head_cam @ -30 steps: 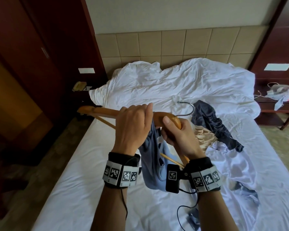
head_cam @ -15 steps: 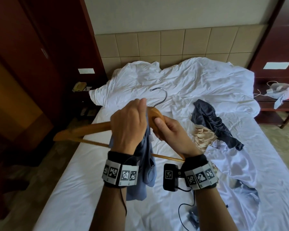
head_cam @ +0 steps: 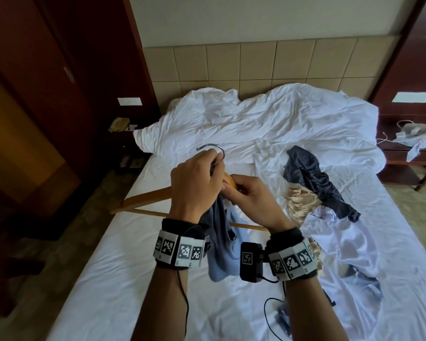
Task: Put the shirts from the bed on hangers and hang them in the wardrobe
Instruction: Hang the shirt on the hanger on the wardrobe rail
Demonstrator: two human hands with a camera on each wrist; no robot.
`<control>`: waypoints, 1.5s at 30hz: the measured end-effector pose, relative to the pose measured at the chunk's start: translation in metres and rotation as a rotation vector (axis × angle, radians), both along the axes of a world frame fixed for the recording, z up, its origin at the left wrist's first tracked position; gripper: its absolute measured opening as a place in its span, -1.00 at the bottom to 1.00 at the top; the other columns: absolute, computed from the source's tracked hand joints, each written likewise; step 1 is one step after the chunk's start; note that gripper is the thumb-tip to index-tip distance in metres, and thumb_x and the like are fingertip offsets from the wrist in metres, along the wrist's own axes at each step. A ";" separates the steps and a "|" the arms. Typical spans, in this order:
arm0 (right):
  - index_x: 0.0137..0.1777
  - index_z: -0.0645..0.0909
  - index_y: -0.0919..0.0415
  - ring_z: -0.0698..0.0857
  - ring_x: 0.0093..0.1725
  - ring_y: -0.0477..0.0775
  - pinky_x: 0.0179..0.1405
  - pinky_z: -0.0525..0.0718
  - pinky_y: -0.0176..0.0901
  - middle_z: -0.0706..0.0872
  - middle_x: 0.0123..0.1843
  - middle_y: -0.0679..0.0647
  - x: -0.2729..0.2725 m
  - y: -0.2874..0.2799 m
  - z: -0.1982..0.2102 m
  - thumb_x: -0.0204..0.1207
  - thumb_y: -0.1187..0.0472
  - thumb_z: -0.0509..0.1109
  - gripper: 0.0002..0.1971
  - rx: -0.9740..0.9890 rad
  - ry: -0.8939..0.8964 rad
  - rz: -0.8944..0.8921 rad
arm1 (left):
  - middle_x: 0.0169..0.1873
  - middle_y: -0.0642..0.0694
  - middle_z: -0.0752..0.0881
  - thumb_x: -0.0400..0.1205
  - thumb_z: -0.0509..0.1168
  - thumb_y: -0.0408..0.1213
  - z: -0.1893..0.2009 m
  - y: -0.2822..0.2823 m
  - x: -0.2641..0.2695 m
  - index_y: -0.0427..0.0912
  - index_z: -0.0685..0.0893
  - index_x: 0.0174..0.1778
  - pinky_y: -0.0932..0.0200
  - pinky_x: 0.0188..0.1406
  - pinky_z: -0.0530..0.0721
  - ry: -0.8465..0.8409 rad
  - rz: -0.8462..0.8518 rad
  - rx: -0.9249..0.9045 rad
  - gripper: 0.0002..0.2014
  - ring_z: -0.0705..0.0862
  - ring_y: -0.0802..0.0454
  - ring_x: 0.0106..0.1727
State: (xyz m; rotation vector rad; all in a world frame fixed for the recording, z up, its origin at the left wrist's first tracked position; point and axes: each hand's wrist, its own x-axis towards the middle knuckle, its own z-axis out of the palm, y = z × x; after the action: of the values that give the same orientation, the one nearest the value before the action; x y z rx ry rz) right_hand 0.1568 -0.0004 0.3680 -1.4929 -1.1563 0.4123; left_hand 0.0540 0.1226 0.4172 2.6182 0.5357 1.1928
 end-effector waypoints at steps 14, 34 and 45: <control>-0.21 0.70 0.32 0.64 -0.36 0.17 -0.27 0.67 -0.11 0.73 -0.29 0.28 0.018 -0.039 0.030 0.71 0.08 0.45 -0.66 0.292 0.445 0.144 | -0.55 -0.01 0.50 0.86 0.14 -0.11 0.000 0.029 -0.017 -0.18 0.56 -0.31 -0.11 -0.53 0.51 -0.272 0.200 -0.199 -0.58 0.50 -0.07 -0.51; -0.12 0.65 -0.04 0.76 -0.35 -0.03 -0.47 0.57 -0.42 0.84 -0.18 0.11 0.002 0.025 -0.029 0.74 0.22 0.40 -0.80 -0.481 0.075 -0.060 | -0.53 -0.14 0.54 0.85 0.15 -0.14 0.008 0.023 -0.018 -0.28 0.57 -0.30 0.02 -0.47 0.43 -0.584 0.222 -0.441 -0.57 0.49 -0.16 -0.49; -0.20 0.85 0.03 0.55 -0.36 -0.02 -0.43 0.47 -0.26 0.67 -0.33 0.05 0.015 0.005 -0.026 0.72 0.32 0.41 -0.69 -0.288 0.372 -0.048 | -0.55 -0.01 0.50 0.84 0.17 -0.14 0.007 0.027 -0.017 -0.30 0.59 -0.31 0.24 -0.48 0.38 -0.620 0.215 -0.487 -0.56 0.41 0.12 -0.53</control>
State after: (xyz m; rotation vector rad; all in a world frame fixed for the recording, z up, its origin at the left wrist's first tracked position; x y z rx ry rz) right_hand 0.1718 0.0042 0.3417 -1.6014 -0.7881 0.8134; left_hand 0.0368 0.1498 0.4243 1.7062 0.8498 1.5975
